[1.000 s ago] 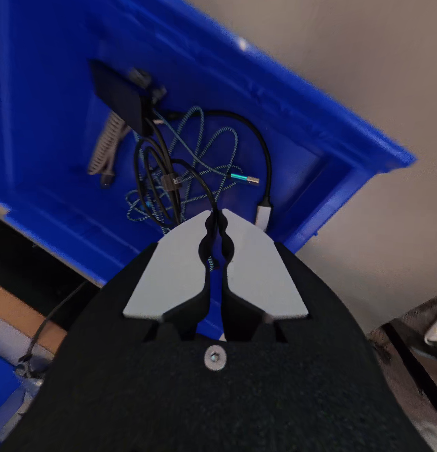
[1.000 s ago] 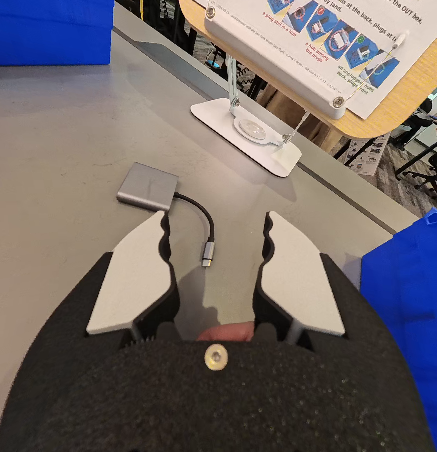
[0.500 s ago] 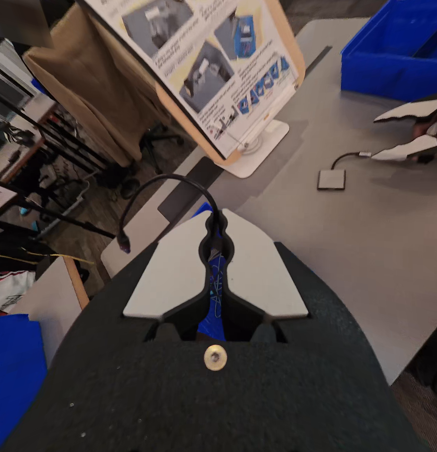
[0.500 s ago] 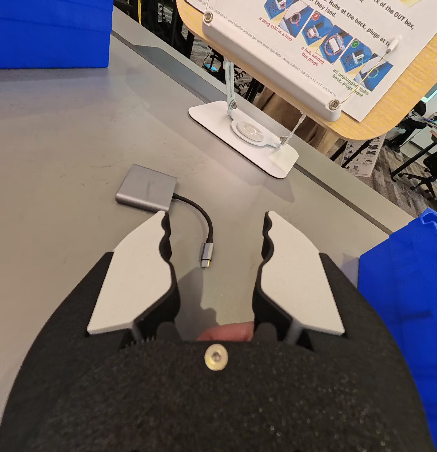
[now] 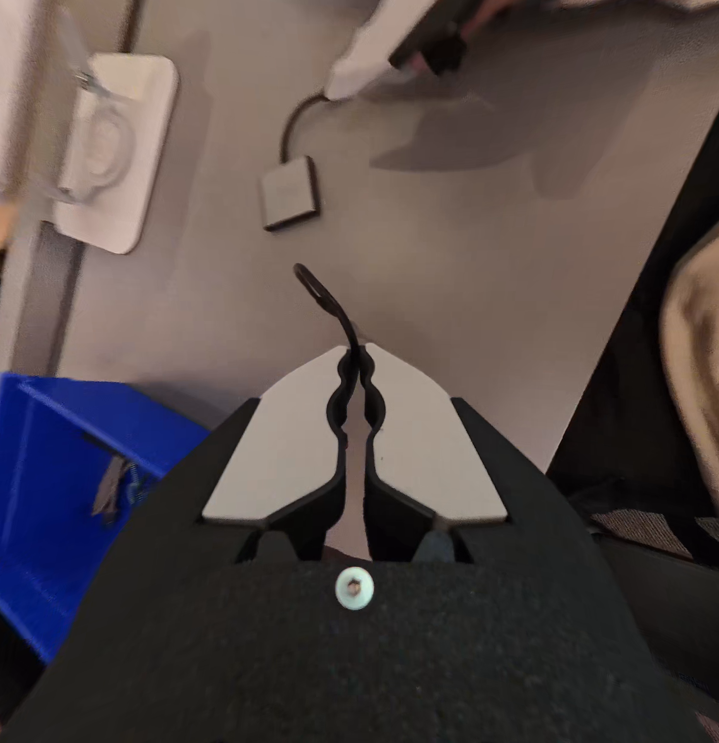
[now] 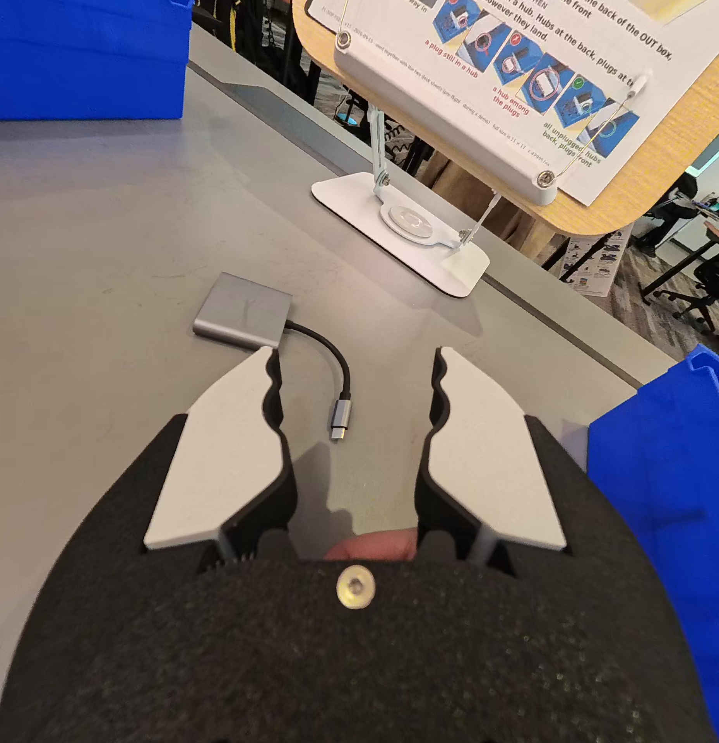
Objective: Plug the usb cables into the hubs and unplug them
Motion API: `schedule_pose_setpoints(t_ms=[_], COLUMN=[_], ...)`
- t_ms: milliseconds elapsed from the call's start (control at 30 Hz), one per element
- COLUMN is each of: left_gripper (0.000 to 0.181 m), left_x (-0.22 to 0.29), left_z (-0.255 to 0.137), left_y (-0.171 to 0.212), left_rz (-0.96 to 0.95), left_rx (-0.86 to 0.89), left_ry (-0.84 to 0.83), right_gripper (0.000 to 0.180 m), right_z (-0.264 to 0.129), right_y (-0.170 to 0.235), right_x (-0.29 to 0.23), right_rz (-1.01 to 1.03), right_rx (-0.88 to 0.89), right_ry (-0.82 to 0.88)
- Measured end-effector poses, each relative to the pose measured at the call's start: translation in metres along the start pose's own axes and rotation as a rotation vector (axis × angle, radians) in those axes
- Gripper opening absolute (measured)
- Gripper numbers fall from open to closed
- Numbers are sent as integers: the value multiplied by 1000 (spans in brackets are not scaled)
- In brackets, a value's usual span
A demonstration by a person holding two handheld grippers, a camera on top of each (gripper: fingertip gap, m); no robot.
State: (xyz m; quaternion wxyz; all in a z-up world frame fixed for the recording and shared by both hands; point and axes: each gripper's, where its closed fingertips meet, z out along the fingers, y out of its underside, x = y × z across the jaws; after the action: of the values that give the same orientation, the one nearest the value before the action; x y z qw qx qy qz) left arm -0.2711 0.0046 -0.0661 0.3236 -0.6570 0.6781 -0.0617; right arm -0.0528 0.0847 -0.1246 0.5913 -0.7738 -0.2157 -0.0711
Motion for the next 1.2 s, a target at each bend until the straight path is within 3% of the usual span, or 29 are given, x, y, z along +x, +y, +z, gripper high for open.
schedule_pose_setpoints(t_ms=[167,433,533,600,700,800,933,1067,1200], left_gripper=[3,4,33,44,47,47,50,64,63], left_x=[44,81,77,71,46,10,-16,-37,-34], left_z=[47,66,66,64,61,65,84,100,126], left_y=[14,41,49,52,47,33,41,47,50], left_rz=[60,119,64,-16,-207,-559,-913,-1009,-1071], left_rx=[-89,-173,-183,-158,-63,76,67,15,-47], left_ry=[80,249,240,237,111,-128,-371,-510,-475], right_gripper=[72,71,71,71,71,71,71,71,71], right_z=[-1,0,1,1,1,1,1,1,0], right_y=[-1,0,0,0,0,0,1,1,0], right_x=[1,-2,-3,-3,-3,-2,-3,-4,-2], right_rz=[9,-12,-19,-18,-18,-18,-28,-29,-14], right_rx=[7,-3,-6,-5,-5,-6,-10,-9,-3], right_ry=[-1,-7,-7,-7,-7,-6,-6,-8,-11])
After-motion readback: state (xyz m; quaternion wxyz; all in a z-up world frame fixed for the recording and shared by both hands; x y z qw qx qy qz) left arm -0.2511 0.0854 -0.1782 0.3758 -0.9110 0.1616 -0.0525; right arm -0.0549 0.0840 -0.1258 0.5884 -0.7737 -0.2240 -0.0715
